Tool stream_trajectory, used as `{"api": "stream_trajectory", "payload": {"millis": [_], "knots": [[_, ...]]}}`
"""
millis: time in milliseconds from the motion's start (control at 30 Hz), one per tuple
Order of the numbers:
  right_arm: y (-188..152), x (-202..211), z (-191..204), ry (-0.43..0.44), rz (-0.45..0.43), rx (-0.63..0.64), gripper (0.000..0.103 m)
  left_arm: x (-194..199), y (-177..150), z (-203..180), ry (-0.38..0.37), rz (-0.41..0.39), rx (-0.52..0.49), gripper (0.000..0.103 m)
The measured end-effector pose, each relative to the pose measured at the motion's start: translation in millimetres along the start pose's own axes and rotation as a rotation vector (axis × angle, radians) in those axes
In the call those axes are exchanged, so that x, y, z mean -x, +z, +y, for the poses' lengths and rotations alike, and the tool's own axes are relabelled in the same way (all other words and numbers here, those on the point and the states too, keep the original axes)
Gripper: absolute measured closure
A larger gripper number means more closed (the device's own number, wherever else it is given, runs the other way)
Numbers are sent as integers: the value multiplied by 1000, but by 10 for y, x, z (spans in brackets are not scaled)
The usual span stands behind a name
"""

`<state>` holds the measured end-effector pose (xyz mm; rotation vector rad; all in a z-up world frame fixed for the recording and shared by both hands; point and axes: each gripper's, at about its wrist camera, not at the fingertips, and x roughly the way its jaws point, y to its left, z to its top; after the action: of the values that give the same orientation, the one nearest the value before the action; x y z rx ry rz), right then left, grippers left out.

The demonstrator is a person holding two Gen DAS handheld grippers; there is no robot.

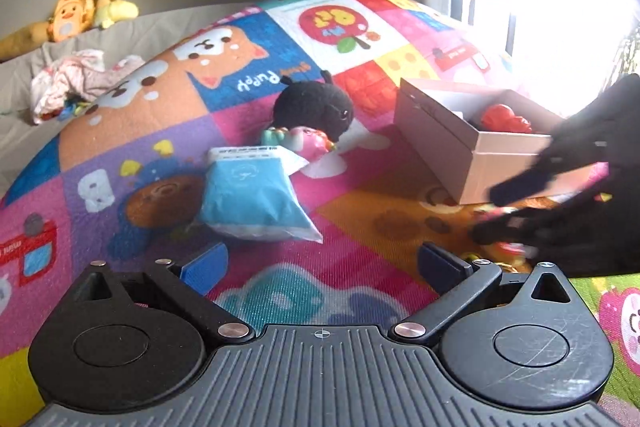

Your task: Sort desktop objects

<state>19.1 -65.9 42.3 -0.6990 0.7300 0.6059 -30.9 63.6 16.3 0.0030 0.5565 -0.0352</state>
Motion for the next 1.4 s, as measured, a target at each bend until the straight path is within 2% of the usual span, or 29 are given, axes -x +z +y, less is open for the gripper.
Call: {"api": "stream_trajectory", "payload": {"millis": [67,133,267,300,367,400,467,567,667,833,967,1033,1167,1233,1333,1400], "knots": [[-185,130,-21,-50,-20,24,48,-15,3,7,5,8,6,0],[-338,210,-58,-84,-37,34,37,-28,5,3,12,16,6,0],[-612,217,-183,-212,-46,40,31,-55,9,-30,35,36,-6,0],[-680,194,-248,-265,-47,24,30,-62,10,-40,41,41,-10,0],[-794,184,-402,-309,-40,-56,29,-75,11,-62,54,48,-22,0],[-838,204,-484,-296,-42,-116,28,-82,11,-73,60,51,-28,0],[-997,300,-719,-209,-65,-311,14,-95,13,-89,67,59,-40,0],[-1283,426,-940,-75,-114,-566,2,-139,26,-115,82,85,-55,0],[-1539,434,-1040,35,-131,-726,0,-128,48,-157,113,78,-70,0],[-1685,337,-1026,69,-143,-807,0,16,282,-275,70,-40,-71,0],[-1705,332,-949,33,-179,-823,0,-150,633,-419,105,-101,-238,0],[-1730,340,-912,18,-198,-823,0,-417,804,-358,101,-51,-261,0],[-1763,349,-946,34,-215,-848,0,-1075,1026,-100,86,145,-165,0],[-1786,356,-958,41,-228,-861,0,-1307,1060,-39,105,190,-155,0],[-1776,357,-937,33,-229,-858,0,-1548,1065,-41,133,226,-193,1],[-1771,357,-932,30,-229,-855,0,-1680,1051,-48,142,267,-203,13]]}}
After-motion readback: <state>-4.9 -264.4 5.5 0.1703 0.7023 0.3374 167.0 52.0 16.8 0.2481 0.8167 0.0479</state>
